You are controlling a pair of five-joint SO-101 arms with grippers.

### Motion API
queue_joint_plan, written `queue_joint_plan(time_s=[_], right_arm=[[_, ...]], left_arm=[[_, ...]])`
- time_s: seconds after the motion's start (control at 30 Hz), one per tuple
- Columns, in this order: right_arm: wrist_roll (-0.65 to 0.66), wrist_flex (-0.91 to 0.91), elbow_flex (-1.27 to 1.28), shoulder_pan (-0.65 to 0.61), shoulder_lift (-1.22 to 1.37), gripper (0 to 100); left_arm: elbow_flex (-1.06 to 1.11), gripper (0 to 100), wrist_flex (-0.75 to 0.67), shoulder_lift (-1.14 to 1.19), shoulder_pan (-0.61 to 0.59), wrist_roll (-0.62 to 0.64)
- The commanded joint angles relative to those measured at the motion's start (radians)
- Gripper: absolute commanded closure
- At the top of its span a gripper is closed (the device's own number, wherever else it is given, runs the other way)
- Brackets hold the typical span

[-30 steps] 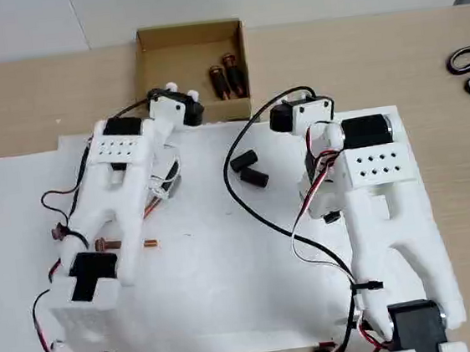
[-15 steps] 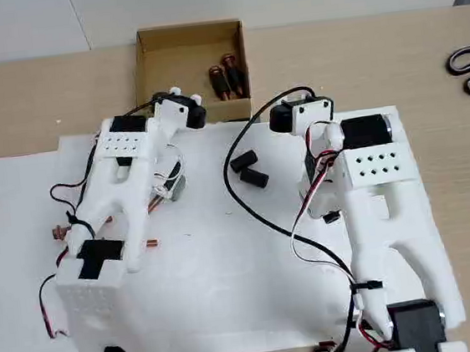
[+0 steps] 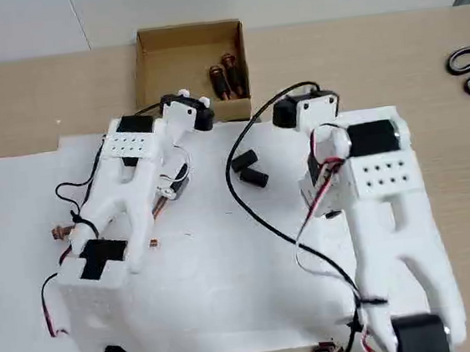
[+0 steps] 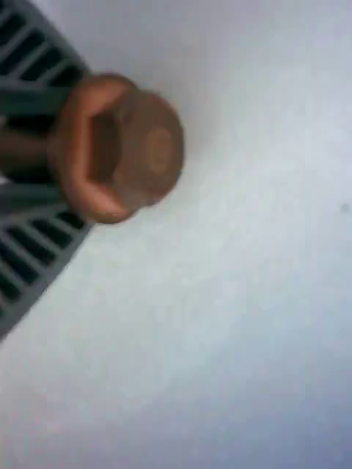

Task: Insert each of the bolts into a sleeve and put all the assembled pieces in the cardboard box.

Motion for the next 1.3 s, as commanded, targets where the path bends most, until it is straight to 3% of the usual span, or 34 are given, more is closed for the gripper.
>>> queue_joint_plan(time_s=[0.0, 0.33, 0.63, 0.83, 1.0, 1.13, 1.27], right_arm=[[-0.020, 0.004, -0.057, -0.001, -0.140, 99.3], [0.037, 0.008, 0.028, -0.005, -0.427, 99.4], [0.120, 0.001, 0.187, -0.005, -0.700, 99.5], [0.118, -0.082, 0.334, -0.007, -0.908, 99.5], [0.115, -0.183, 0.522, -0.007, -1.161, 99.5], [0.014, -0.213, 0.643, -0.028, -1.282, 99.5], [-0.129, -0.236, 0.709, -0.157, -1.296, 99.5]], left_arm=[[-0.019, 99, 0.012, -0.144, 0.006, 0.000], [-0.018, 99, 0.135, -0.434, 0.034, 0.000], [-0.016, 99, 0.138, -0.703, 0.040, 0.008], [-0.016, 99, 0.137, -0.870, 0.040, 0.278], [0.056, 99, 0.046, -0.994, 0.041, 0.503], [0.200, 99, -0.054, -1.091, 0.041, 0.684], [0.361, 99, -0.153, -1.181, 0.041, 0.845]])
